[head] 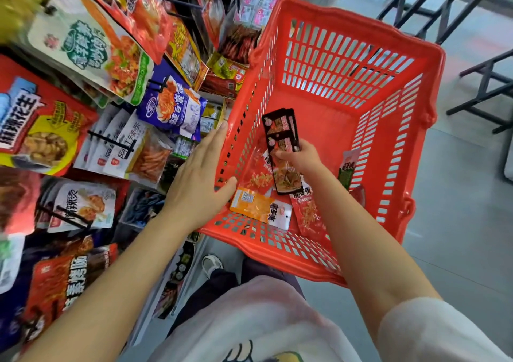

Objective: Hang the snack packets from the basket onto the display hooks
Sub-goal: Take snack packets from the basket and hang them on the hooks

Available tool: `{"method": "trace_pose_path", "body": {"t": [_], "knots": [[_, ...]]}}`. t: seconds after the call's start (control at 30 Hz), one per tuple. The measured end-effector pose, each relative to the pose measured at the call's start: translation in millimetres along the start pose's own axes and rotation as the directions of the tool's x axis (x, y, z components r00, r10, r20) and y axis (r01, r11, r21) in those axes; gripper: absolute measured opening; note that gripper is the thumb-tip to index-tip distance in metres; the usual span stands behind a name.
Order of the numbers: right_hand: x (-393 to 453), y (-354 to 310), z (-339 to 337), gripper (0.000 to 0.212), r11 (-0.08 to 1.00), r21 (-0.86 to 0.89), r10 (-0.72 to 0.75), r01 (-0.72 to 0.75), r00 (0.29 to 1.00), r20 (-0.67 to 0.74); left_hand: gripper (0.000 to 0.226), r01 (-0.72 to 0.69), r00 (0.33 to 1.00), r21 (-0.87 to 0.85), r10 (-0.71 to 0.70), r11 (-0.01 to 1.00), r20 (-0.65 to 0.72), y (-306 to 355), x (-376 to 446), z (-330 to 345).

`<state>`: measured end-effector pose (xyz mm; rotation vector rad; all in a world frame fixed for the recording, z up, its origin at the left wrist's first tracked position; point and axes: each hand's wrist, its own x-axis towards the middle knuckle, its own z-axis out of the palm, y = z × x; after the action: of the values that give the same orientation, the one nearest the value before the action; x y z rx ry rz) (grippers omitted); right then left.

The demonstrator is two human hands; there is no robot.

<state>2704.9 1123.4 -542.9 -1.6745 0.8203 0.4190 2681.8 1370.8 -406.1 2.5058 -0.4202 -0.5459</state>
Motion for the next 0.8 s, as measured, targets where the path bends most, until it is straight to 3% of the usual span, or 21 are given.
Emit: {"method": "trace_pose_path", "body": {"t": [0.13,0.33,0.43,0.53,0.63,0.8], "knots": [[14.5,-11.2,12.8,0.031,0.973,0.229,-0.005,0.017,0.998,-0.055,0.091,0.005,1.0,-0.008,-0.005,1.0,-0.004,-0.1,1.1,0.1],[24.9,-12.8,38.7,0.042,0.913,0.404,0.087,-0.05,0.993,-0.074,0.092,-0.008,1.0,-0.008,0.008,1.0,-0.009,-1.7,1.4,0.1],[35.0,-11.8,30.1,0.031,0.865,0.502,0.087,-0.01,0.988,-0.129,0.091,-0.005,1.0,-0.014,0.005,1.0,-0.002,-0.7,0.6,-0.5],[33.2,-10.9,13.2,0.024,0.899,0.437,0.076,0.011,0.98,-0.182,0.09,0.0,1.0,-0.038,0.0,0.999,-0.005,0.7,0.4,-1.6],[16.9,-3.0,8.1,0.036,0.939,0.341,0.105,-0.05,0.984,-0.143,0.089,0.006,1.0,-0.041,-0.006,0.999,0.003,1.1,0.3,-2.4],[9.9,-1.3,48.0,0.027,0.943,0.328,0.117,-0.061,0.981,-0.154,0.089,0.007,1.0,-0.049,-0.007,0.999,0.004,-0.2,0.4,-1.0]]}}
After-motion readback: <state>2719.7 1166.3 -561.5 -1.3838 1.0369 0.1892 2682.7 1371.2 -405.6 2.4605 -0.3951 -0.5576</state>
